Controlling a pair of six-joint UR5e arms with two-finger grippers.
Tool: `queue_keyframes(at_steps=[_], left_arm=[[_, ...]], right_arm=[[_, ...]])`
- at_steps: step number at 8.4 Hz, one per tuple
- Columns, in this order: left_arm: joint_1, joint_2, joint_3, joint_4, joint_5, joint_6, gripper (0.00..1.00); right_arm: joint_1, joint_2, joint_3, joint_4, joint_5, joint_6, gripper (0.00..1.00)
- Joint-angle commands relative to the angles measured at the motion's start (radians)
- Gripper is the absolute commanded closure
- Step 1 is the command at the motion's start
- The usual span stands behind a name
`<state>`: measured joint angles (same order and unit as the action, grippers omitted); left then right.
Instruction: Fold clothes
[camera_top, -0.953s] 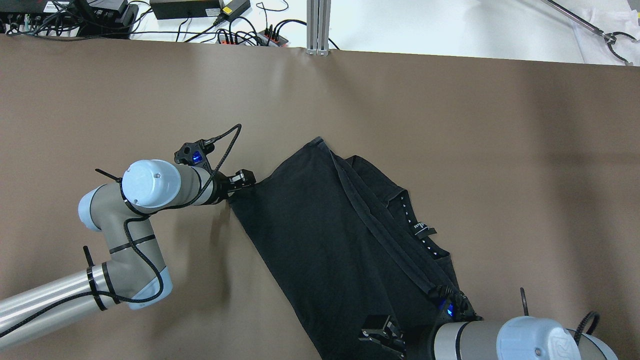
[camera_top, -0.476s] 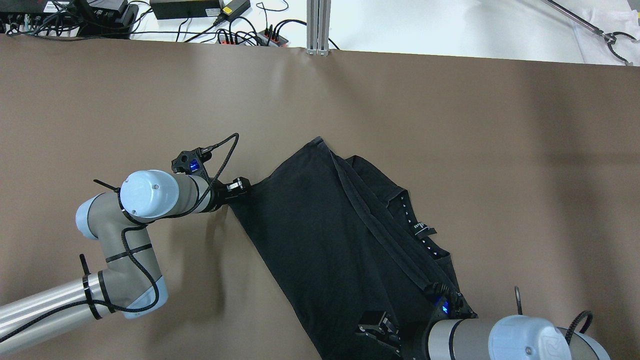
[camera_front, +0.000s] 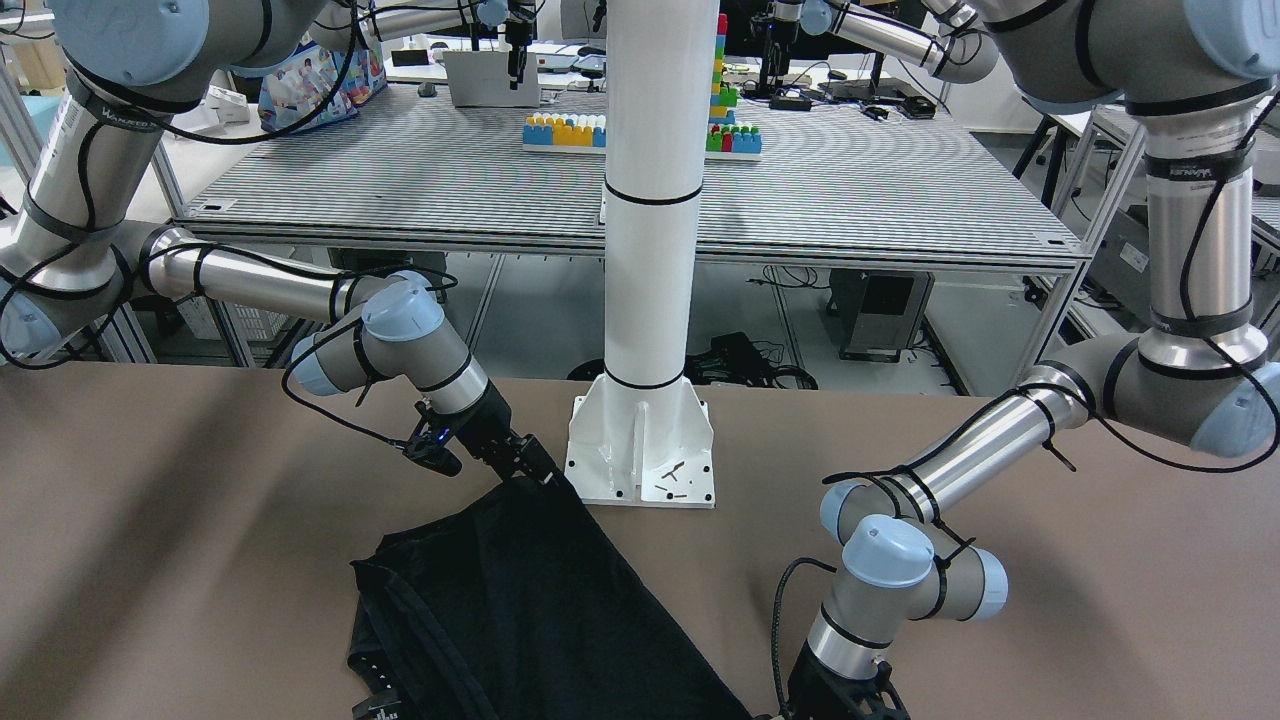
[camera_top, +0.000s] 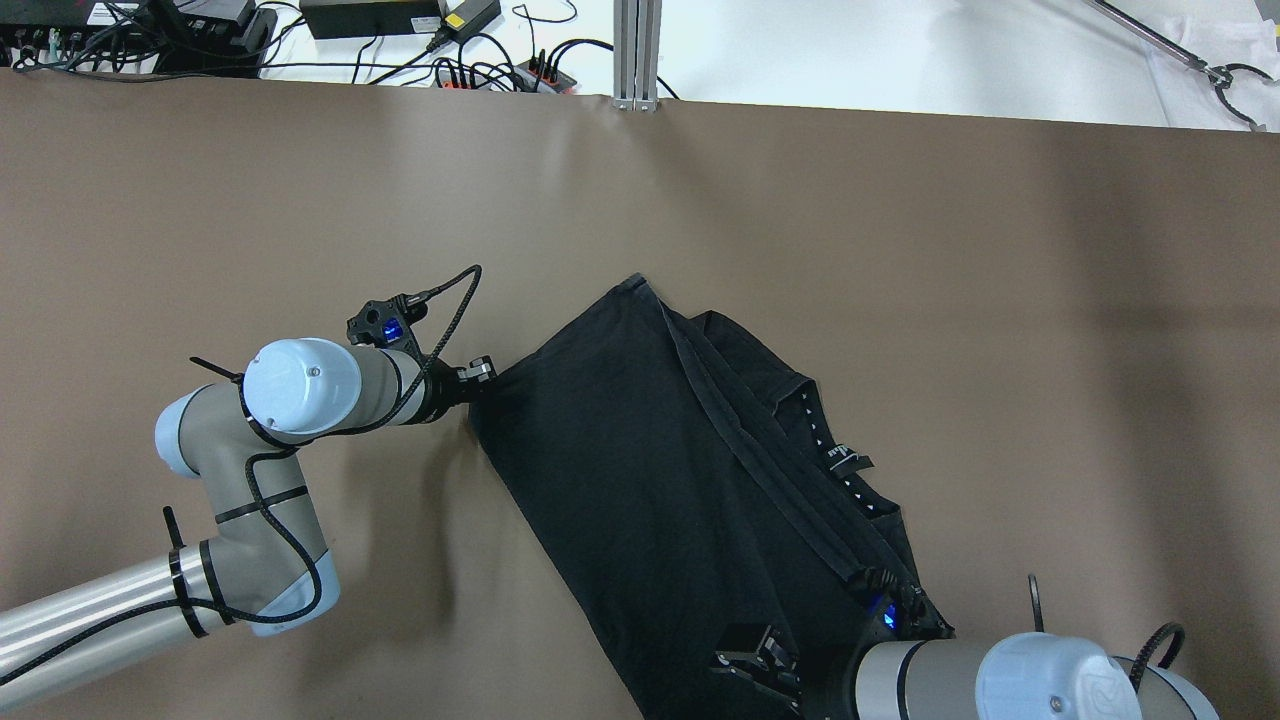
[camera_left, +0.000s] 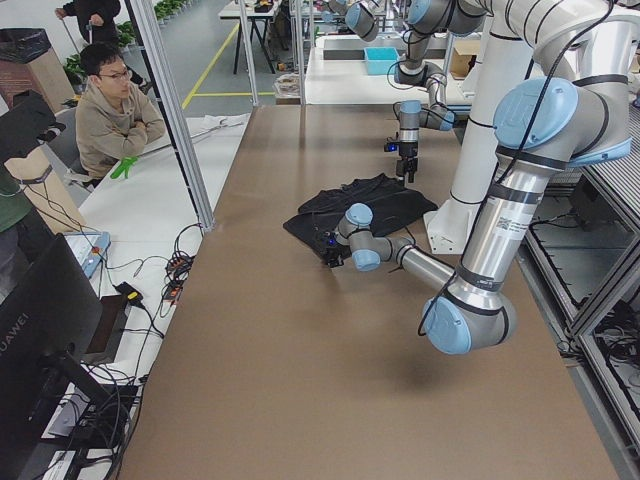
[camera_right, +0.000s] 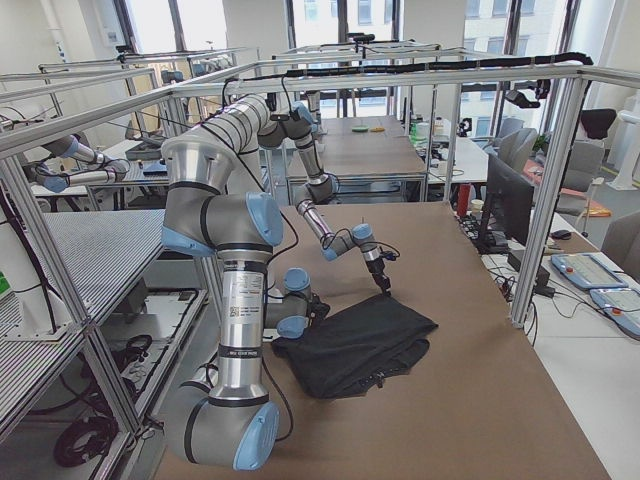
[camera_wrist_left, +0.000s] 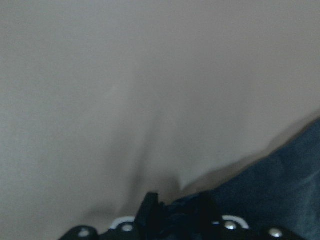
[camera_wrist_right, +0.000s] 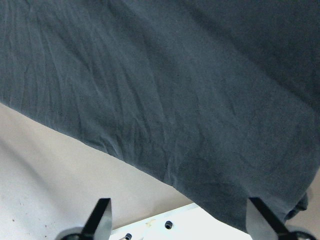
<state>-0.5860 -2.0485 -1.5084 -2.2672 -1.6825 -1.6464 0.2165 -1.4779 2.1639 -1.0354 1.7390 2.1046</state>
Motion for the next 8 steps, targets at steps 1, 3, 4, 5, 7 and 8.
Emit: queue_keyframes(at_steps=[1, 3, 4, 5, 7, 8], left_arm=[[-0.03, -0.022, 0.0, 0.011, -0.025, 0.025, 1.0], [-0.167, -0.074, 0.066, 0.043, -0.111, 0.185, 1.0], [-0.214, -0.204, 0.218, 0.044, -0.115, 0.222, 1.0], [-0.241, -0.363, 0.39, 0.044, -0.115, 0.224, 1.0], [-0.247, -0.647, 0.688, 0.04, -0.106, 0.217, 1.0], [-0.241, -0.695, 0.758, 0.025, -0.105, 0.218, 1.0]], right_arm=[[-0.002, -0.004, 0.001, 0.0, 0.001, -0.001, 0.05], [-0.002, -0.002, 0.002, 0.0, 0.001, -0.001, 0.05], [0.003, -0.002, 0.004, 0.001, 0.001, -0.003, 0.05], [0.01, -0.002, 0.001, 0.0, 0.001, -0.02, 0.05], [0.023, -0.001, 0.001, 0.003, -0.001, -0.069, 0.05], [0.026, -0.001, 0.001, 0.003, -0.003, -0.07, 0.05]])
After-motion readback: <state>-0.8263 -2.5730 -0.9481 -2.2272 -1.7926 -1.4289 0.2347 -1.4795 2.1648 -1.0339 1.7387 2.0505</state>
